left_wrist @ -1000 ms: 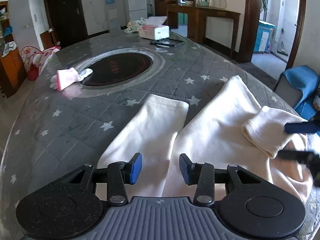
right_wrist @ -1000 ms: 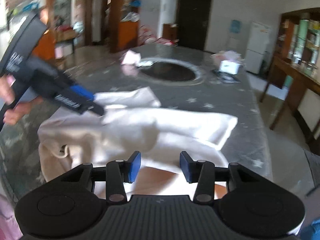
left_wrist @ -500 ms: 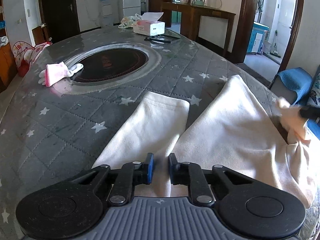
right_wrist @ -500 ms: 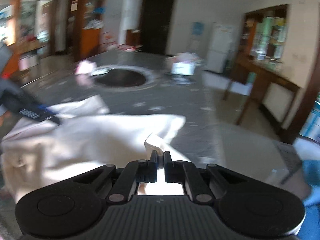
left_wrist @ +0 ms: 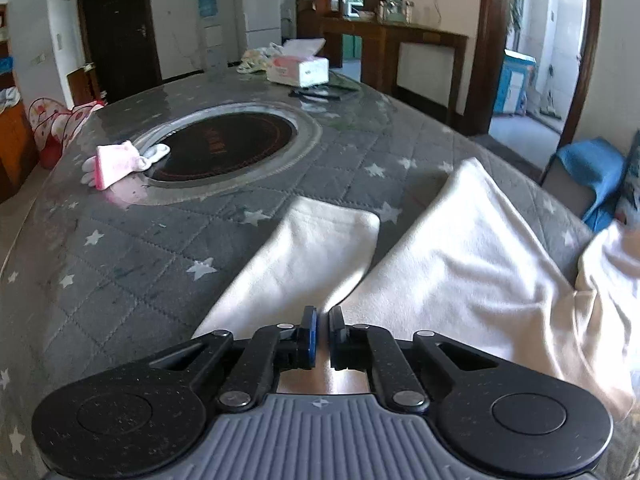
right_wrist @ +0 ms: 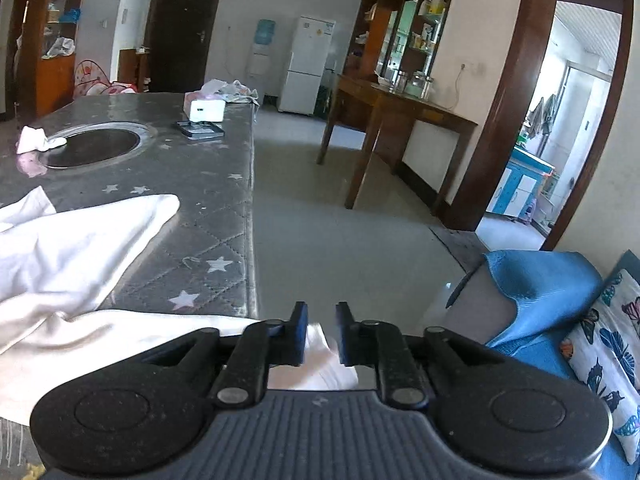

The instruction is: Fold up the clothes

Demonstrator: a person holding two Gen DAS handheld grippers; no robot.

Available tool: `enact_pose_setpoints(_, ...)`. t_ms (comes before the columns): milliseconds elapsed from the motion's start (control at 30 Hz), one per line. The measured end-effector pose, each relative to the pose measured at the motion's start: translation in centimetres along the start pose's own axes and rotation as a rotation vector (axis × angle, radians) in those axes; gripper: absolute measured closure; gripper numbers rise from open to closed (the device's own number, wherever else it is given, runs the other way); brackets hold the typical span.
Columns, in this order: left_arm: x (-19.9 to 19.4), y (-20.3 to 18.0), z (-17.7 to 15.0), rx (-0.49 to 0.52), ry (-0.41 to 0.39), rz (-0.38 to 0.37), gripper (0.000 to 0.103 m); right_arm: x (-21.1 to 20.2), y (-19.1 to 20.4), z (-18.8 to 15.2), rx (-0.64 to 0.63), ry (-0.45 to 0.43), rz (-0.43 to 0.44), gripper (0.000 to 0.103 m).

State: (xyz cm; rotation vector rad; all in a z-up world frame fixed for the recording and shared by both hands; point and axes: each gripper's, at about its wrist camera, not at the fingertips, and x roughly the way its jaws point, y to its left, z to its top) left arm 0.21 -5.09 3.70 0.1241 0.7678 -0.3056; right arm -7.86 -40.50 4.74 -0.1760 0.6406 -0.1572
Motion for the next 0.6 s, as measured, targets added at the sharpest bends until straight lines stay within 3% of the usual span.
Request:
enact_pose_setpoints(100, -1.2, 0.6, 0.0, -0.03, -0.033, 0.002, 0.1, -0.2, 1.3, 0.1, -0.021, -0.013, 0.064, 0.071)
enact_pose_setpoints(300, -4.2, 3.2, -0.2, -0.125, -0.102, 0.045, 0.1, -0.2, 5.5, 0.2, -0.087, -0.003, 0.243, 0.063)
enact_pose_setpoints(600, -10.1, 9.8, -4.3, -0.358, -0.167, 0.144, 0.1, 0.1, 10.4, -0.1, -0.177, 0.027, 0.362, 0.061)
